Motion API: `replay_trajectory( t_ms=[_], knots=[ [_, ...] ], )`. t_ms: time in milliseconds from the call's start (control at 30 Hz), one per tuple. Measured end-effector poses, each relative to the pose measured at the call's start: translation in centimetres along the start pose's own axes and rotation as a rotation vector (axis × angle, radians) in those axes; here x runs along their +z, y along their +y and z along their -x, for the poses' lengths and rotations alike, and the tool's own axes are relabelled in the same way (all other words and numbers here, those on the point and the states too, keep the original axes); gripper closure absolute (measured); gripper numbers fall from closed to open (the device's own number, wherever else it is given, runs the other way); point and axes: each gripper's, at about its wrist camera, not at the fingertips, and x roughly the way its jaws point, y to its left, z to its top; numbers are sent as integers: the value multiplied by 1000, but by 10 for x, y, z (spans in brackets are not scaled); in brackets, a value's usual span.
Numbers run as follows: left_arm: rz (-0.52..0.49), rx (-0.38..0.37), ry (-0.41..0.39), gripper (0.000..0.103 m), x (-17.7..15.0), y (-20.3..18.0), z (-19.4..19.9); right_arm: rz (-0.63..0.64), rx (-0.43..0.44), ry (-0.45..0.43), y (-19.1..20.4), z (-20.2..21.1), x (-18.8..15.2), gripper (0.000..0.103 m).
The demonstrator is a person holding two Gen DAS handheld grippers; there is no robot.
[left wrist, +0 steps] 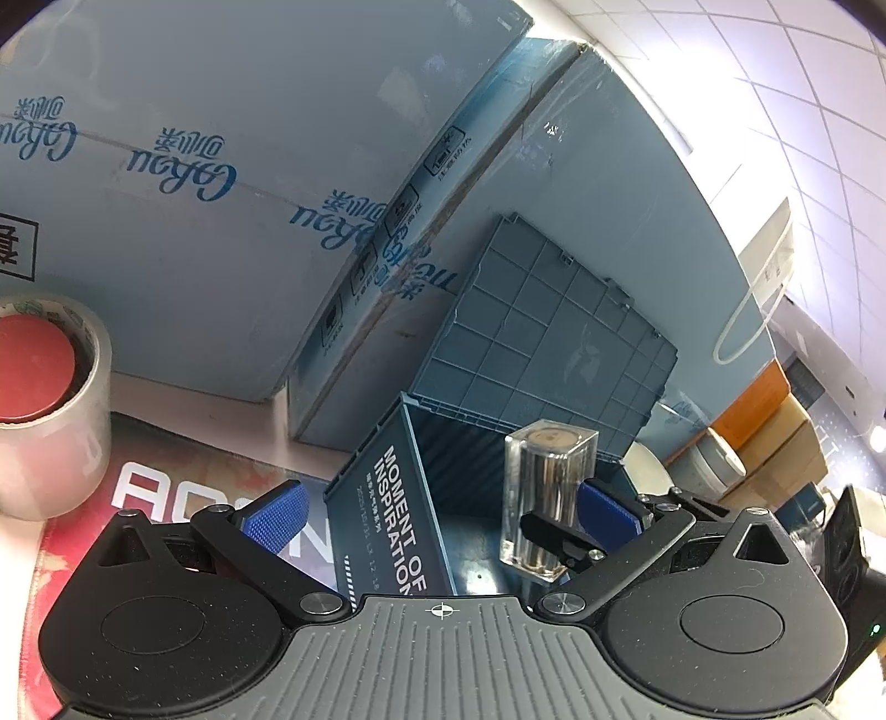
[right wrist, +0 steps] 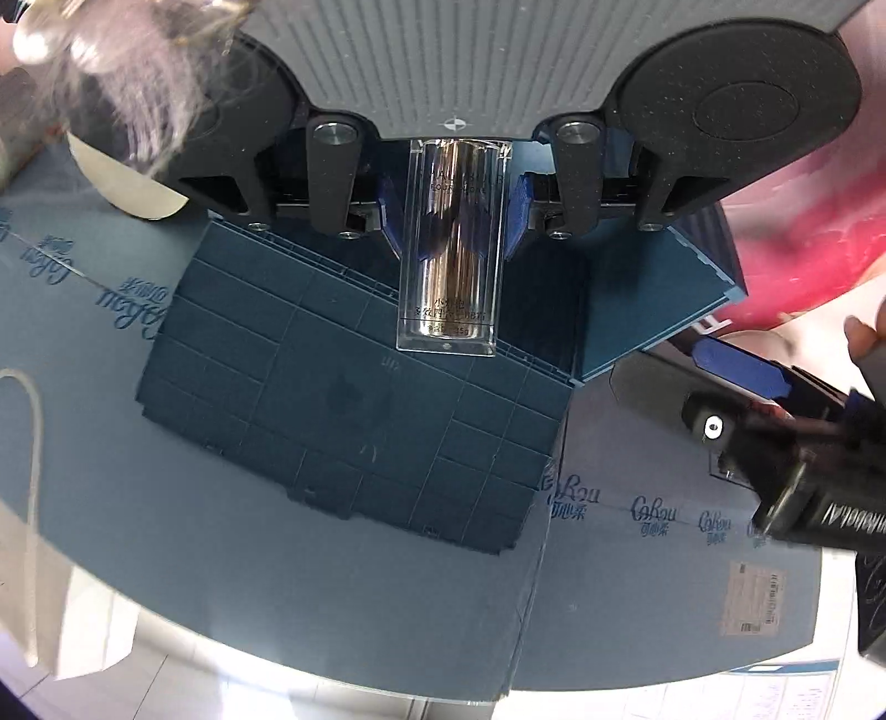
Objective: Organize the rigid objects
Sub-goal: 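Carry the clear case with the right gripper over the blue box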
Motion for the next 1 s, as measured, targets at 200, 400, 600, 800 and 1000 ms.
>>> replay_trajectory(
  t_ms=[200, 400, 600, 800, 1000],
  knots=[
    [24, -14, 17, 0, 2, 4, -3, -60, 13, 49, 6, -9, 9, 68],
    [26, -20, 18, 0, 1, 4, -3, -78, 62, 78, 10, -10, 16, 68],
    [30, -26, 16, 0, 1, 6, -2, -104, 102, 90, 15, -15, 21, 67],
    [30, -29, 13, 0, 1, 5, -1, -82, 86, 92, 21, -14, 22, 67],
    [20, -35, 13, 0, 0, 3, 0, -119, 63, 100, 22, -15, 21, 66]
  ],
)
